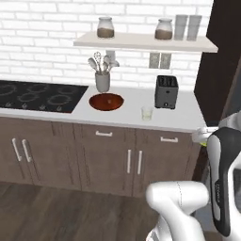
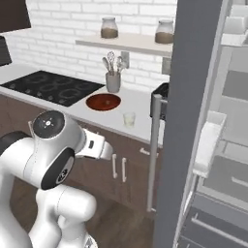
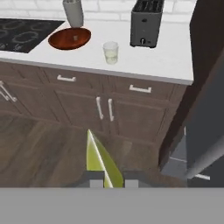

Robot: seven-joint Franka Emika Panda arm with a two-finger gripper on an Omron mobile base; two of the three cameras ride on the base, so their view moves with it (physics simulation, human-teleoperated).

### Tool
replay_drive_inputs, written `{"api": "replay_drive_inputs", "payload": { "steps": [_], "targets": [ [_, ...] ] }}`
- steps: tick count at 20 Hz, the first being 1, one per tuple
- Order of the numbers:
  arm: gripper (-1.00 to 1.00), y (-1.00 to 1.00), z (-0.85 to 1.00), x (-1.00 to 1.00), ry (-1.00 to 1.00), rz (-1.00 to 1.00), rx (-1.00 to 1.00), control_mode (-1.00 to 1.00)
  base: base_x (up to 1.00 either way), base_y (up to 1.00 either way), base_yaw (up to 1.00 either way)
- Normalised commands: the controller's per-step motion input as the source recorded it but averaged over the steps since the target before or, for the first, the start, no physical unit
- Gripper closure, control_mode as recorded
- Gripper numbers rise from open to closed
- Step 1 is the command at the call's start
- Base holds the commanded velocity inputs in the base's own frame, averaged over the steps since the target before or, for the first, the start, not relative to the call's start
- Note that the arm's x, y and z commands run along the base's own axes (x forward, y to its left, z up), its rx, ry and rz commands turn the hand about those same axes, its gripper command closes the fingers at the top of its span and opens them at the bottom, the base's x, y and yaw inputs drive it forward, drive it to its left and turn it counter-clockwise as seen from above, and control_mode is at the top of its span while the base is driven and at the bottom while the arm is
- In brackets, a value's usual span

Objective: Grab a lemon wedge from the fridge and one ice cube from the ice bowl, and put them in the glass of lemonade.

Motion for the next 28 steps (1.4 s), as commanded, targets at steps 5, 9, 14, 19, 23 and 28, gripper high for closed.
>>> {"api": "replay_drive_inputs", "payload": {
  "steps": [5,9,14,19,23,28],
  "targets": [
    [1.0,0.0,0.0,0.0,0.0,0.0,0.0,1.0,1.0,0.62,-0.17],
    [1.0,0.0,0.0,0.0,0.0,0.0,0.0,1.0,0.84,0.07,-0.23],
    [1.0,0.0,0.0,0.0,0.0,0.0,0.0,1.0,0.47,-0.26,-0.34],
    [1.0,0.0,0.0,0.0,0.0,0.0,0.0,1.0,0.72,0.19,-0.2],
    [1.0,0.0,0.0,0.0,0.0,0.0,0.0,1.0,0.65,0.11,-0.09],
    [1.0,-0.04,-0.29,0.26,0.16,-0.04,0.0,-1.0,0.16,0.0,-0.01]
  ]
}}
